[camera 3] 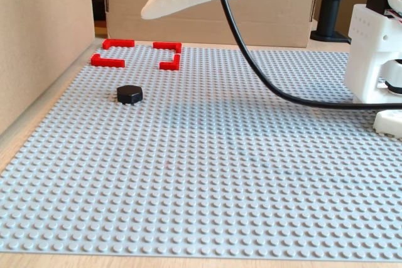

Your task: Grab the Lego and store it in red box

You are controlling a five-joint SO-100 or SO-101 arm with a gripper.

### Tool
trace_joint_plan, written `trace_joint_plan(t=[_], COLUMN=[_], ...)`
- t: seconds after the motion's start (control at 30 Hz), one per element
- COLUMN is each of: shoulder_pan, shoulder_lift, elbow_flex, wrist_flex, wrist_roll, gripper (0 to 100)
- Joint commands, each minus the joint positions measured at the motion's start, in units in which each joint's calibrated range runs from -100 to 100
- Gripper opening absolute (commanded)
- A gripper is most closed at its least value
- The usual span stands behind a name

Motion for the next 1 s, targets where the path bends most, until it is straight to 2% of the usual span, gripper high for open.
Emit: trace_joint_plan(t=[0.0,0.3,0.43,0.67,0.83,0.97], shoulder_pan=[-0.2,0.2,0.3,3.2,5.2,4.7], shoulder_lift=[3.0,14.7,19.4,25.4,29.4,31.4], elbow_flex=[-0.9,-0.9,-1.0,-5.1,-11.7,-15.0], wrist_flex=[-2.5,-17.6,-21.0,-19.5,-10.2,-6.7], wrist_roll=[0.2,0.2,0.2,0.1,-0.3,-0.3], gripper=[2,2,2,9,11,11])
